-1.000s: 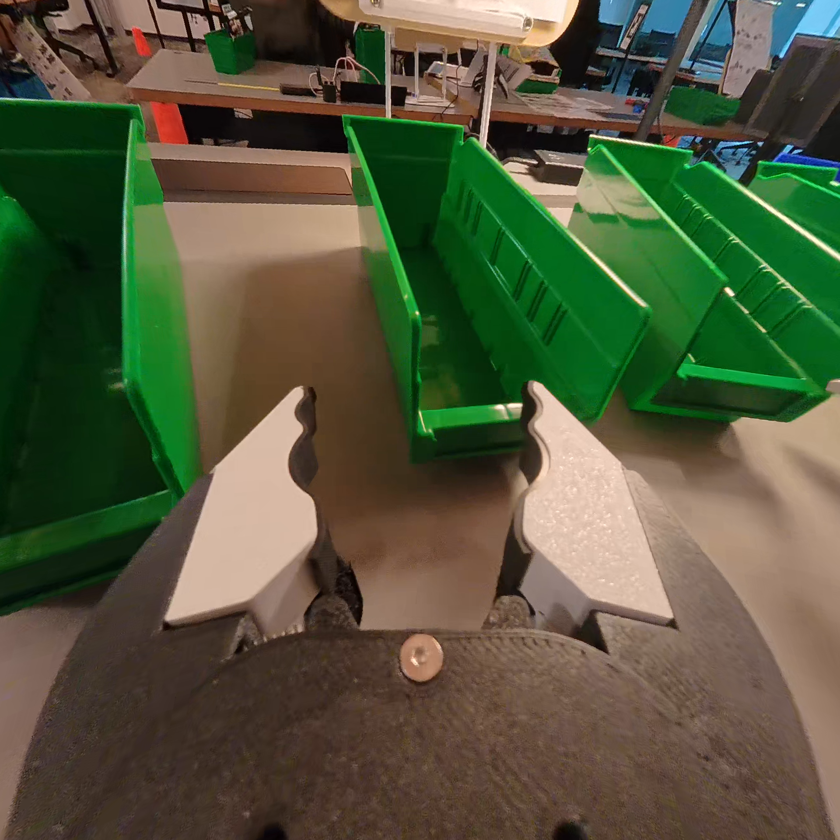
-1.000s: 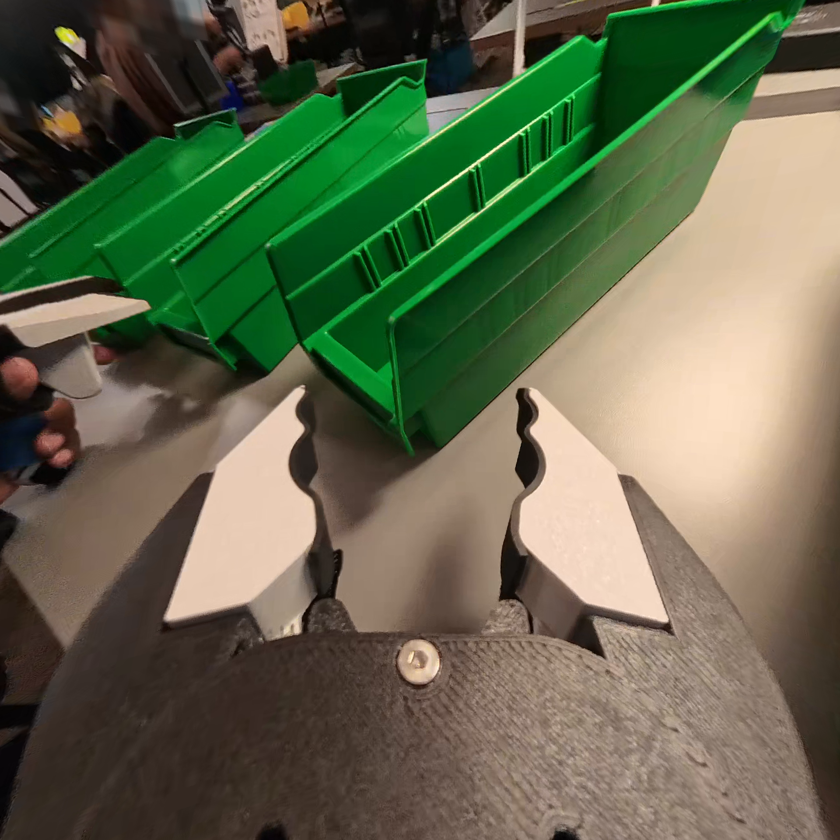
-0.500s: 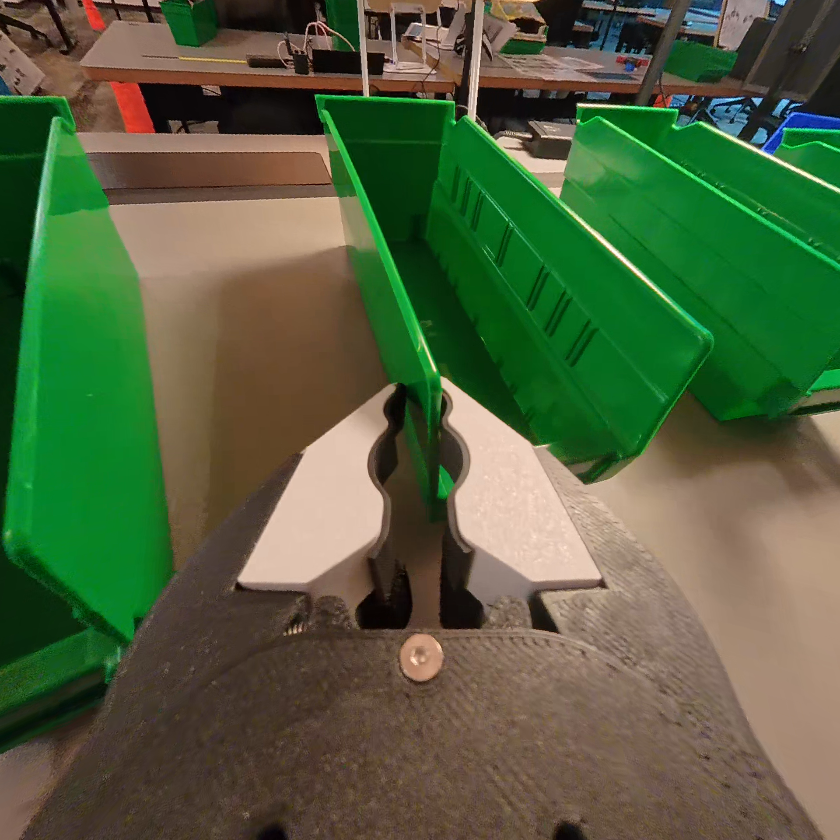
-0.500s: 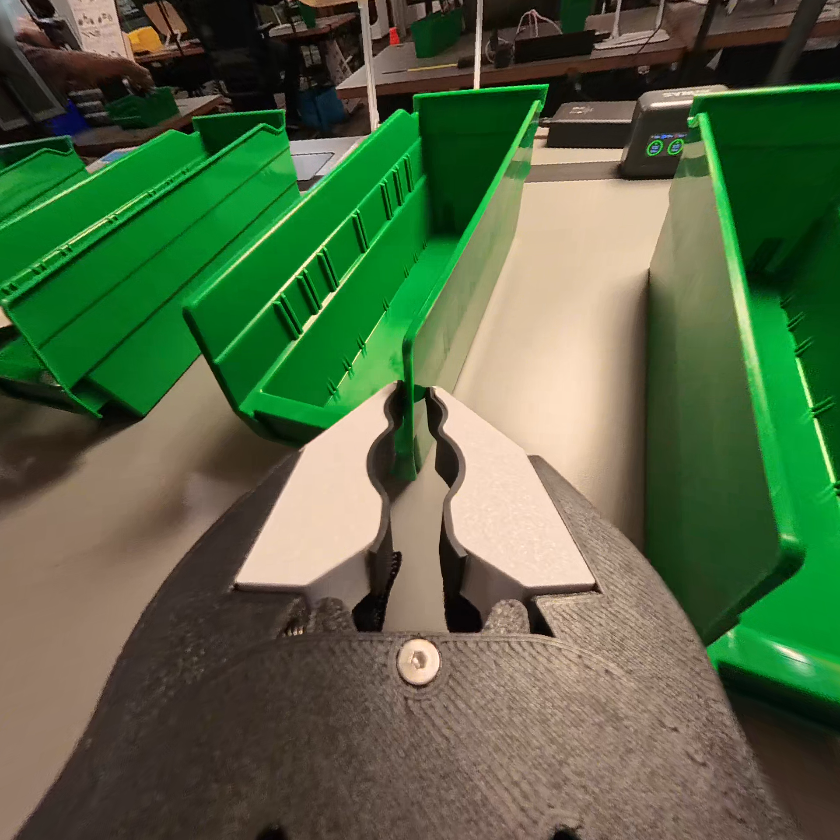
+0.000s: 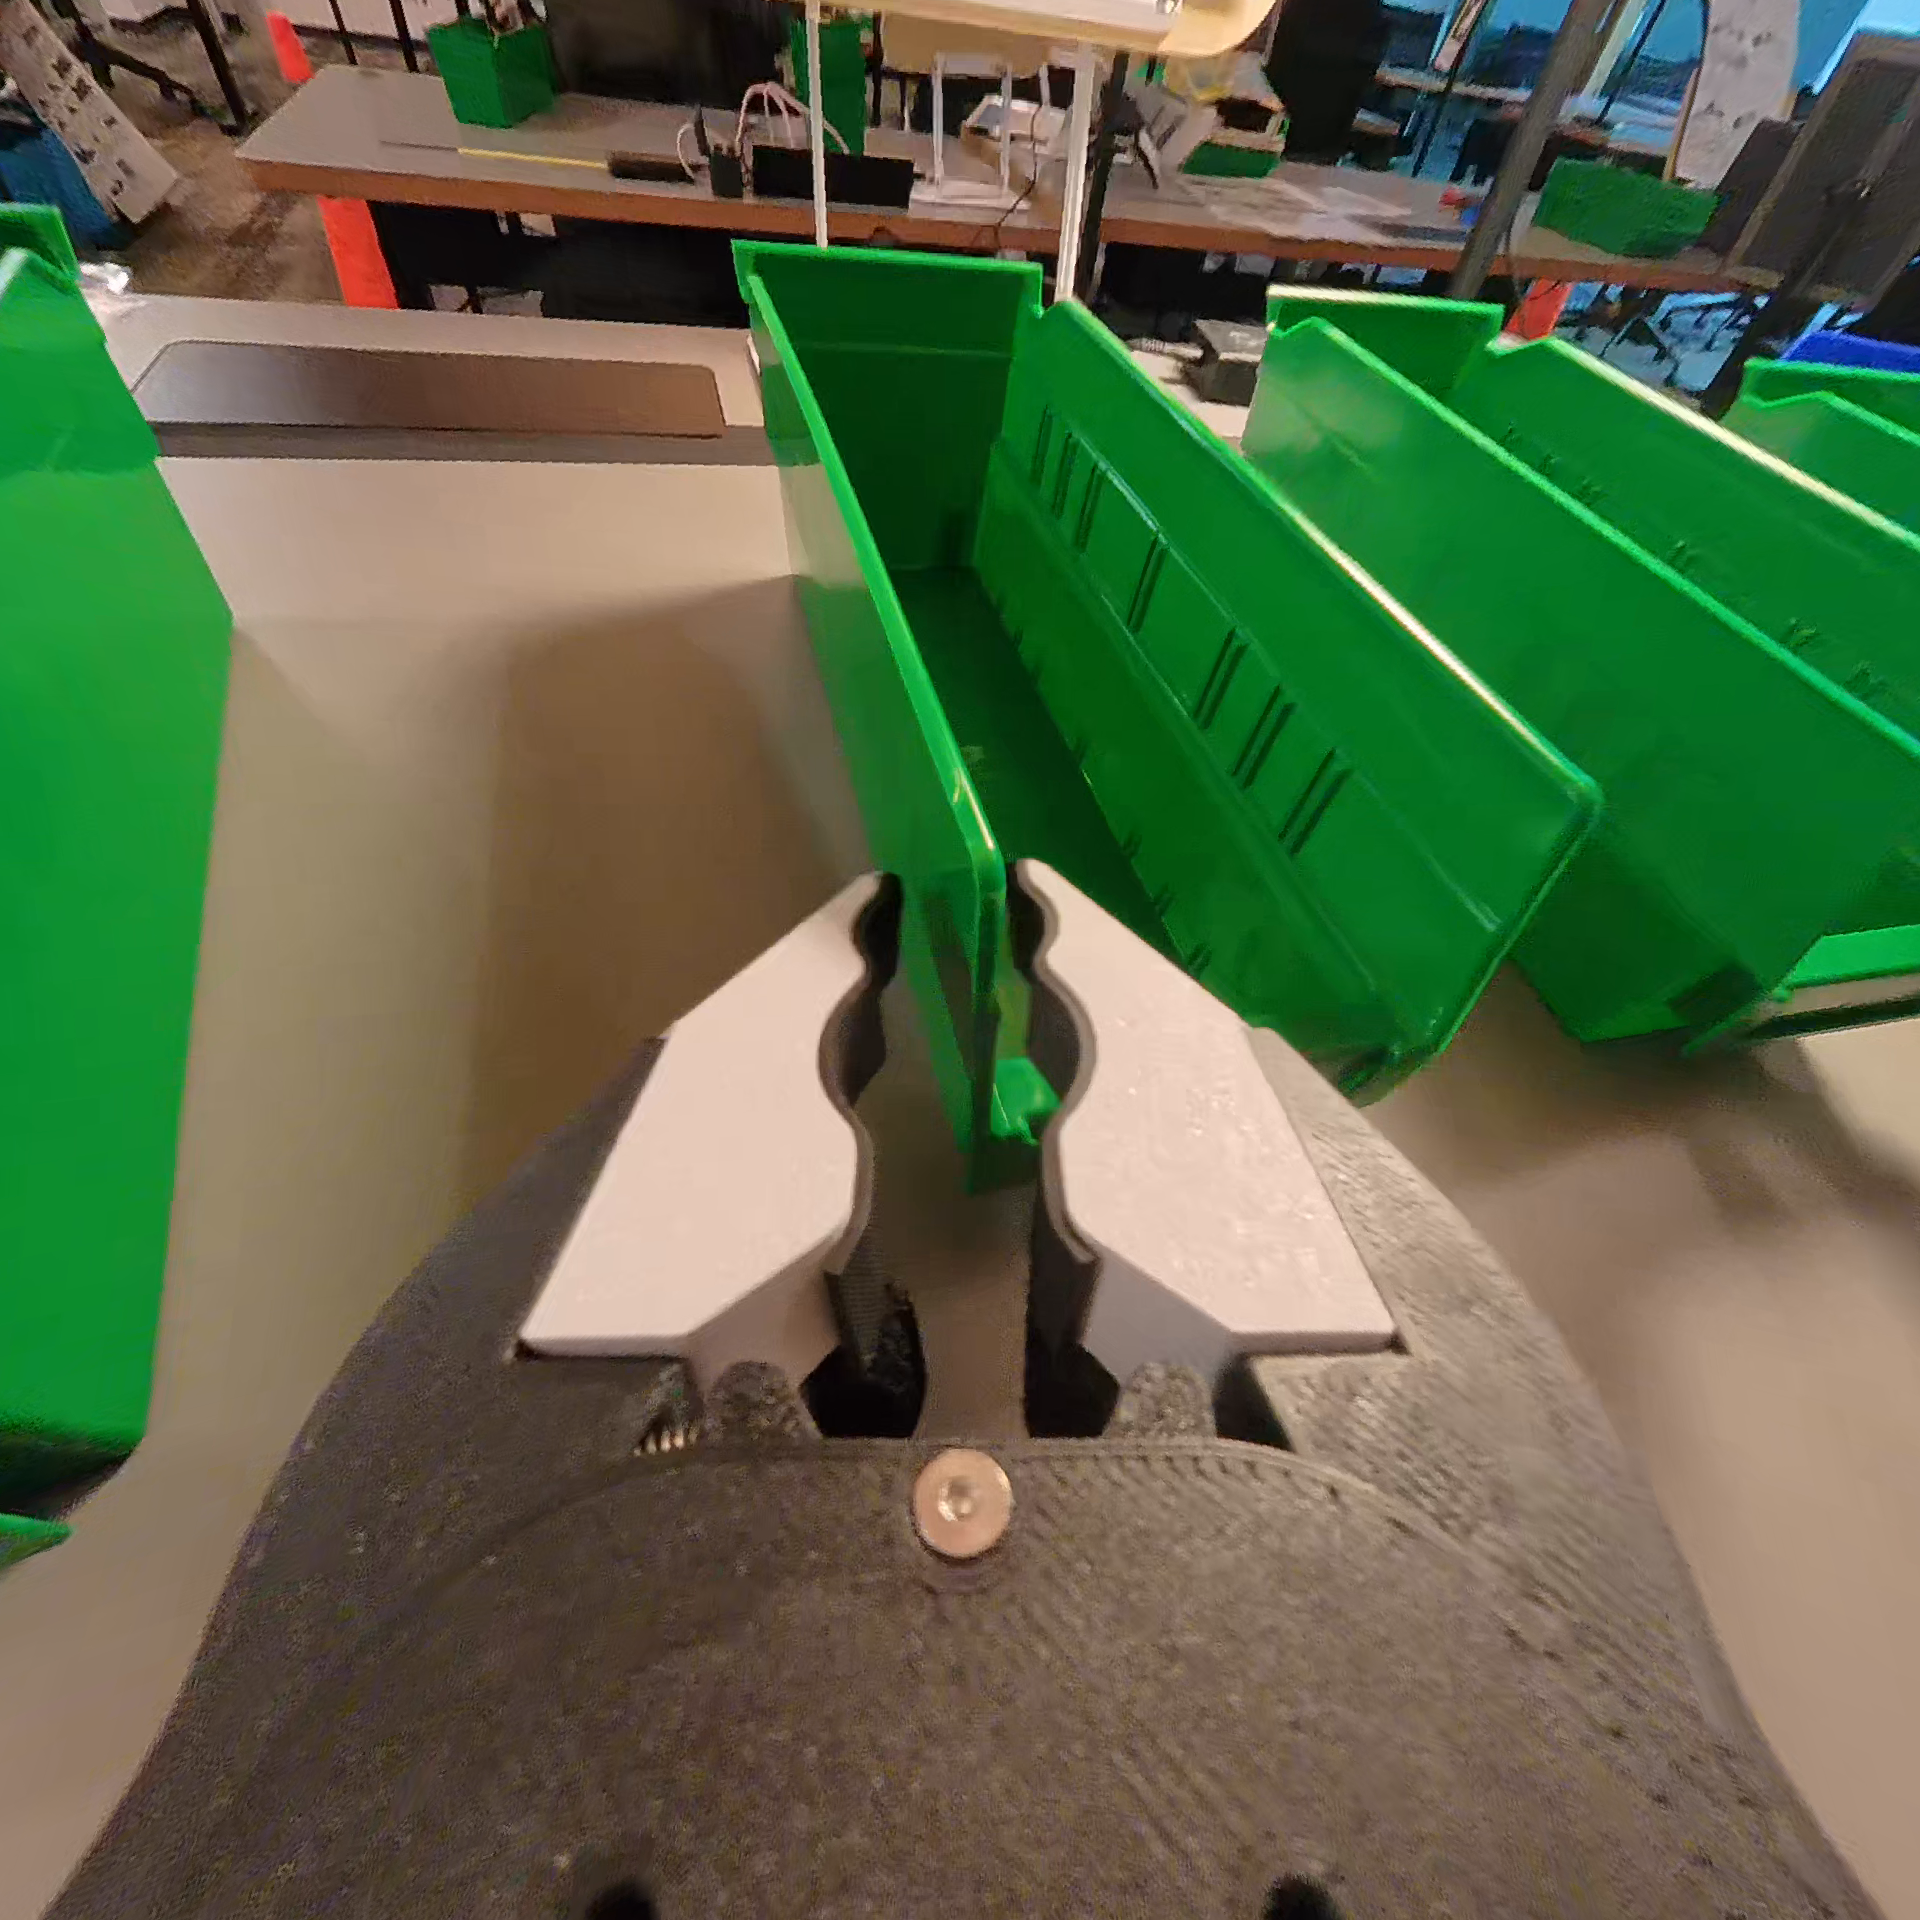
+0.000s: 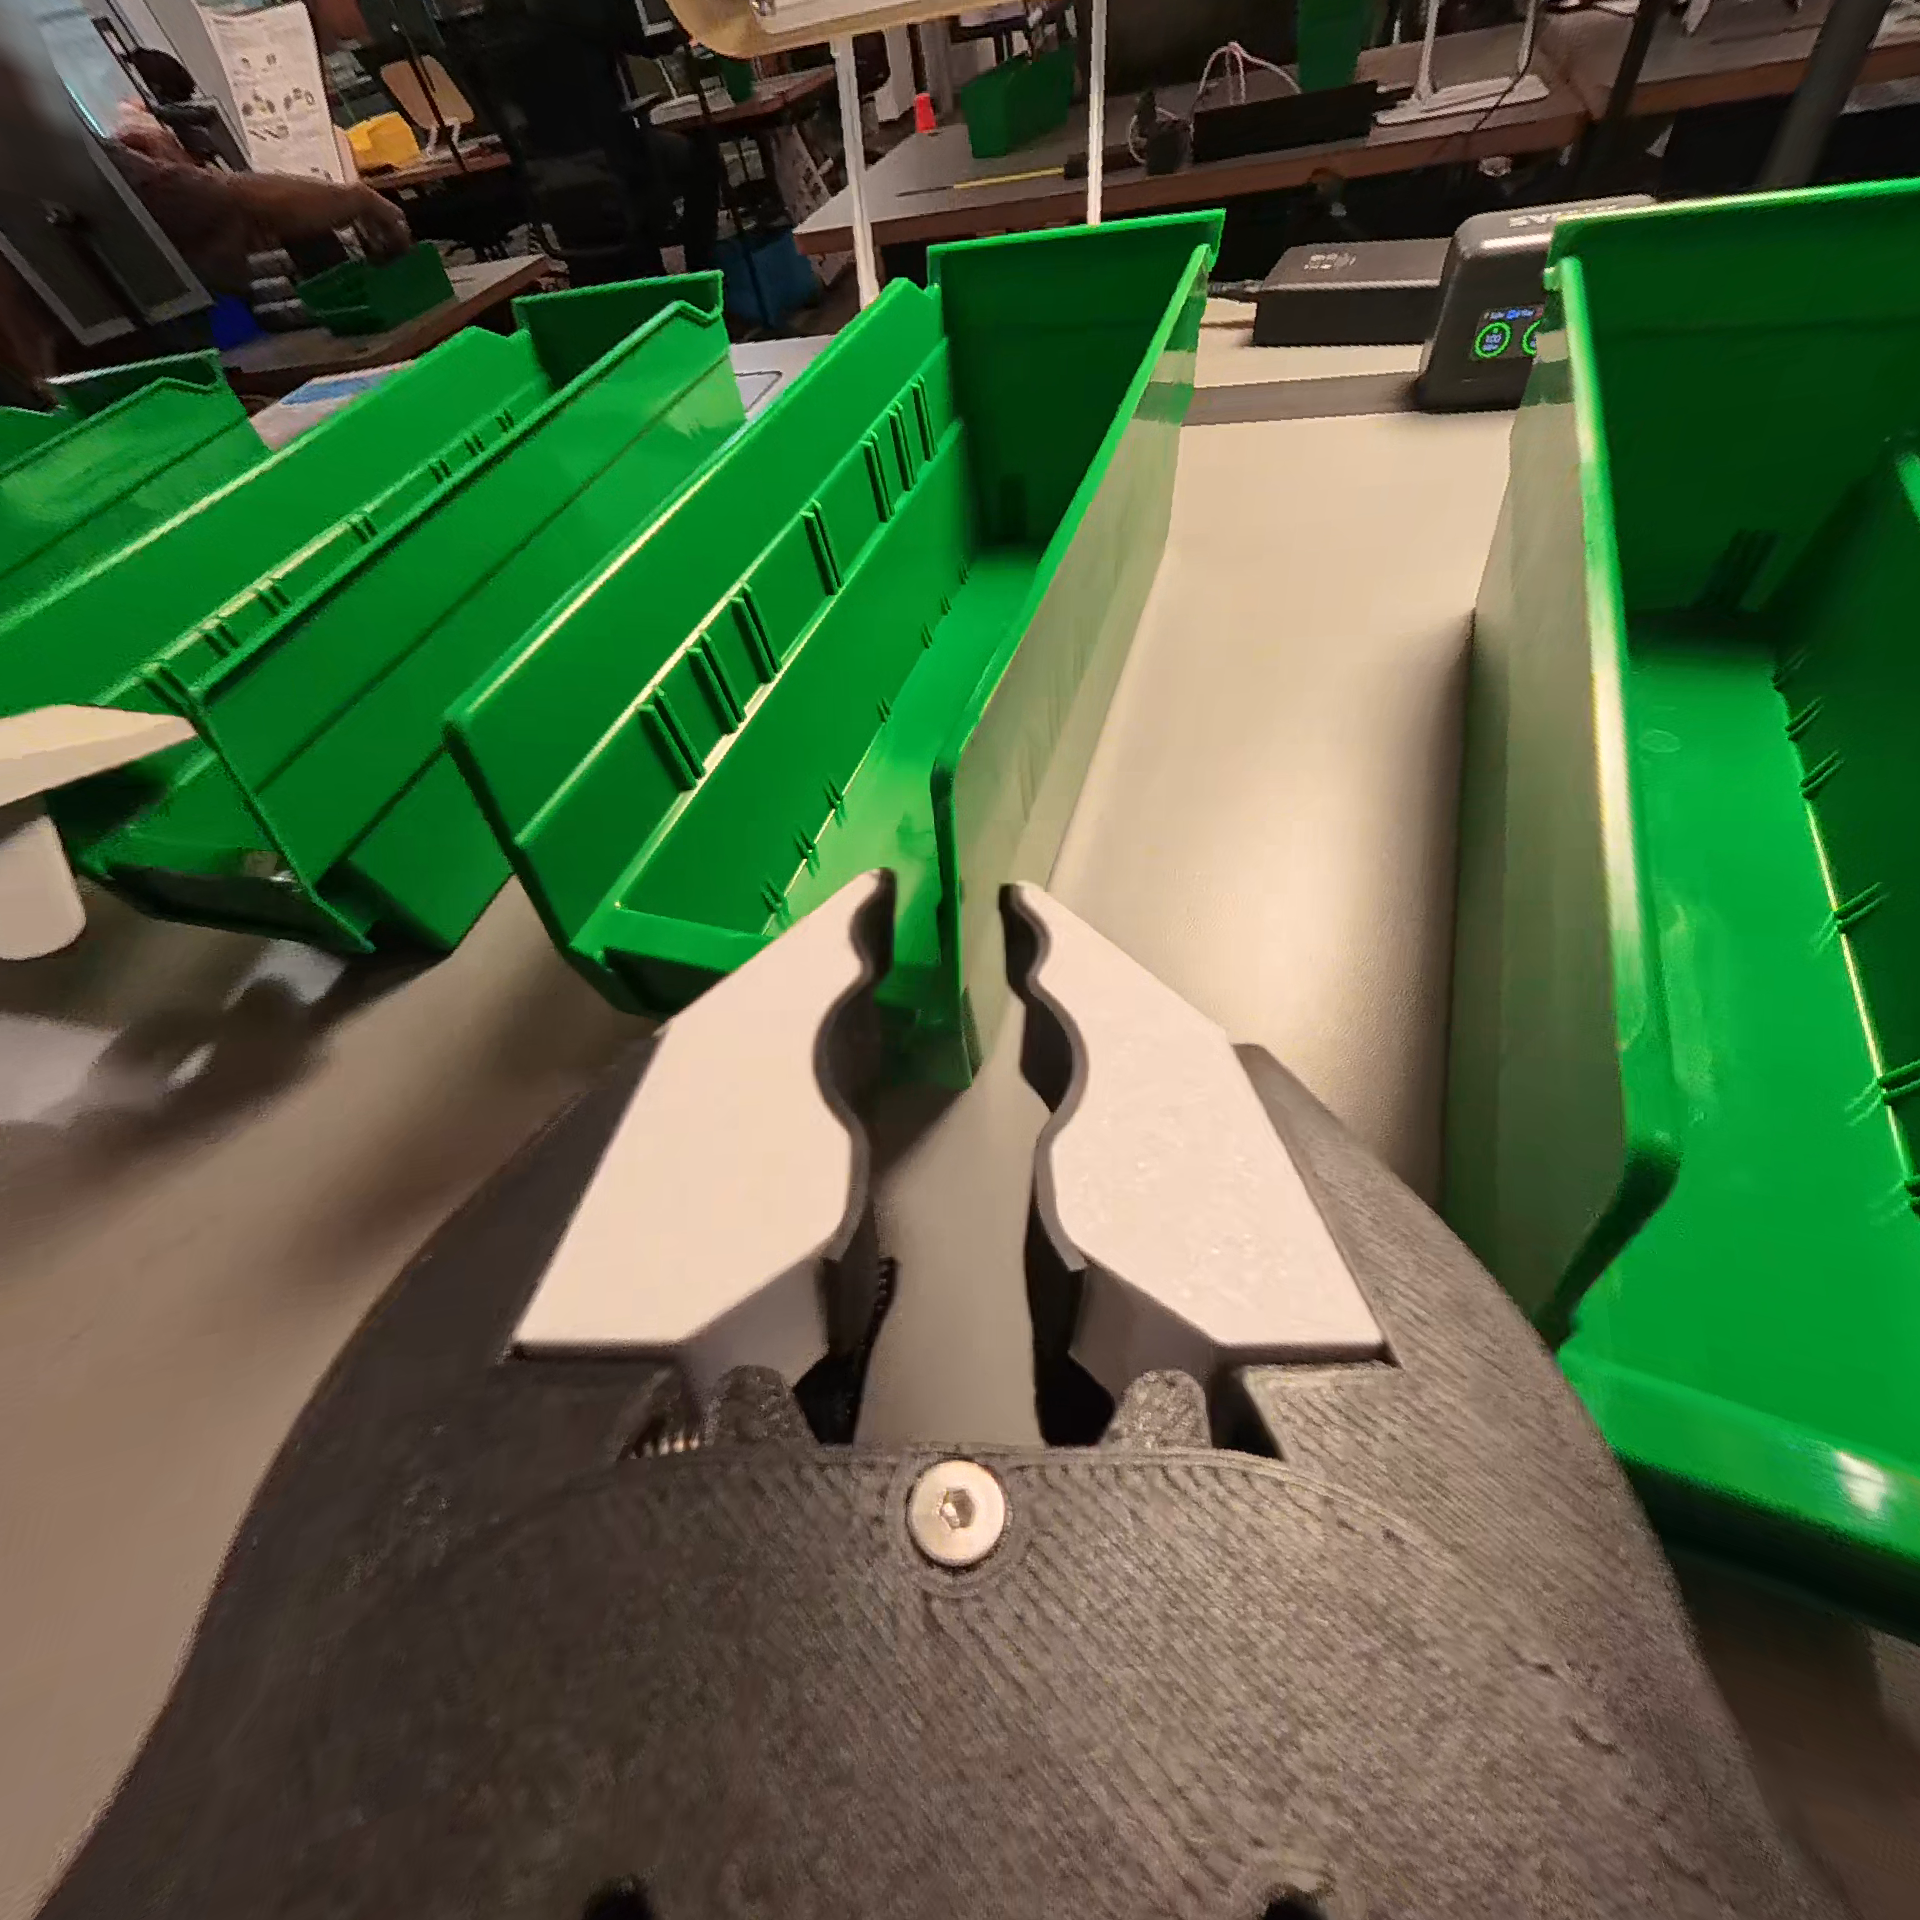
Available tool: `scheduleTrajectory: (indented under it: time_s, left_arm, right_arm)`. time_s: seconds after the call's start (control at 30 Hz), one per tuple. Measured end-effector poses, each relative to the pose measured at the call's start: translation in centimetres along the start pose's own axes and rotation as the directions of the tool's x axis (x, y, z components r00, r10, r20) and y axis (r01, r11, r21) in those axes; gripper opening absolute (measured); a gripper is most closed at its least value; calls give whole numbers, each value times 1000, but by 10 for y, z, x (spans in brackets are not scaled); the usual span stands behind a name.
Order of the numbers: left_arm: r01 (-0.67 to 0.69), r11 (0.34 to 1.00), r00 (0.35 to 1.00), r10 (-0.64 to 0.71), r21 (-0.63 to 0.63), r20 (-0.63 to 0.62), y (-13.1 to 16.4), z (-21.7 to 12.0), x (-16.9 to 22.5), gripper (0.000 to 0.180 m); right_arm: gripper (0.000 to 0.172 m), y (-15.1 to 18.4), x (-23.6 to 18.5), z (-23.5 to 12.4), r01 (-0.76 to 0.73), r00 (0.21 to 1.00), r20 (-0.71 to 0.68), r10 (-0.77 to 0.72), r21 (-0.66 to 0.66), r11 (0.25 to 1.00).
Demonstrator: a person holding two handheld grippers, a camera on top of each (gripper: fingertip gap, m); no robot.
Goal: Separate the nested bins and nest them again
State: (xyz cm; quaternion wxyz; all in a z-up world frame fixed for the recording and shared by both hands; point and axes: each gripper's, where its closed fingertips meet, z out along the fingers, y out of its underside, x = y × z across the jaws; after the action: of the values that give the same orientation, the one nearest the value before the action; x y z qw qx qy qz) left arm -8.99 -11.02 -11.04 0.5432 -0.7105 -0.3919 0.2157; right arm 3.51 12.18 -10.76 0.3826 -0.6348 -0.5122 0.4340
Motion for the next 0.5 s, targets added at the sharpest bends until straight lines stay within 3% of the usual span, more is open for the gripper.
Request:
scheduleTrajectory:
  time_s: [0.13,0.2,0.37,0.5]
  left_arm:
    - [19,998,999,-16,60,-43,-6,-28,-3,42]
    - [14,996,1000,-11,91,-28,-10,-49,-13,47]
    - [-71,980,985,40,186,166,-29,-99,-68,55]
    - [-85,989,966,51,124,253,-22,-99,-107,68]
  right_arm:
    - [42,-4,-6,-21,0,999,50,-1,20,1000]
    - [44,-10,-9,-38,22,998,60,-25,51,998]
    - [47,-33,13,-84,88,996,-48,-81,166,982]
    - [55,-26,52,-88,89,983,-173,-67,124,988]
